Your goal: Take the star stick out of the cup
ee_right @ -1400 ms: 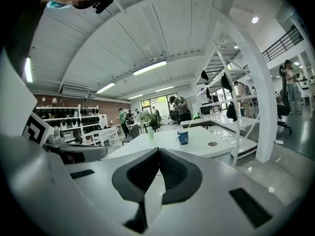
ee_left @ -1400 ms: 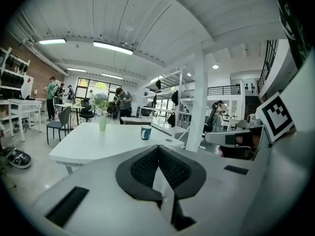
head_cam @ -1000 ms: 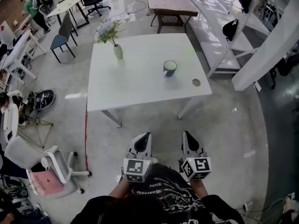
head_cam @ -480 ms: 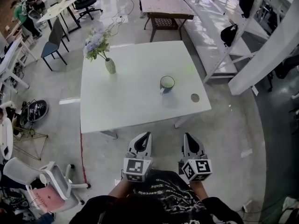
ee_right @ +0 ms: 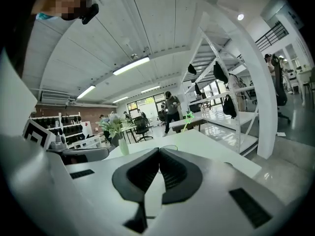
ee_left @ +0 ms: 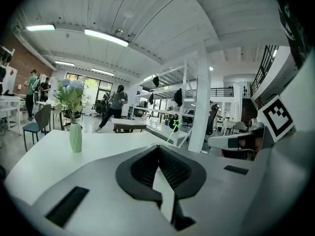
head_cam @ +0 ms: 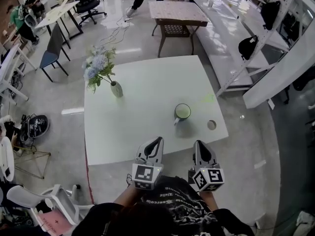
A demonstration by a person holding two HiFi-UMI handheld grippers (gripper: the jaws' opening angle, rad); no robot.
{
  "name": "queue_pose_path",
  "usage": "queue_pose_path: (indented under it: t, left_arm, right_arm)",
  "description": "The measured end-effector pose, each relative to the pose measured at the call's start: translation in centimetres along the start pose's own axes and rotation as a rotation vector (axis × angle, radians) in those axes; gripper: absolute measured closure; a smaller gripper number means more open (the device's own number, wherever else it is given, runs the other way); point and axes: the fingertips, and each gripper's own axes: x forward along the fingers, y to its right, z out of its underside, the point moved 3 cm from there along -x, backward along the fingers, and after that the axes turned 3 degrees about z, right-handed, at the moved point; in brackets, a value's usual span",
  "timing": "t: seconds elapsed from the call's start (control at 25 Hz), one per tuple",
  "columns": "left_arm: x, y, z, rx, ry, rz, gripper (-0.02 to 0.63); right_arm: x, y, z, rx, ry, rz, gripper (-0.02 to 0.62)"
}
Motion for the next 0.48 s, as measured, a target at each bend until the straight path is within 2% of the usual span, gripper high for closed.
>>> queue_pose_path:
  t: [0.28,0.48]
  left_arm:
    - [5.7,-1.5,0.3,0.023,-0.047,-0.002,0.587]
    - [6.4,-2.2,-0.3,0.025,-0.04,-0.038,0.588]
  right_arm:
    - [4.6,3.9,-0.7,0.047,-0.002,0.022,0.584]
    - [6.1,4.3,-1.4,0.042,-0.009,-0.009,0.584]
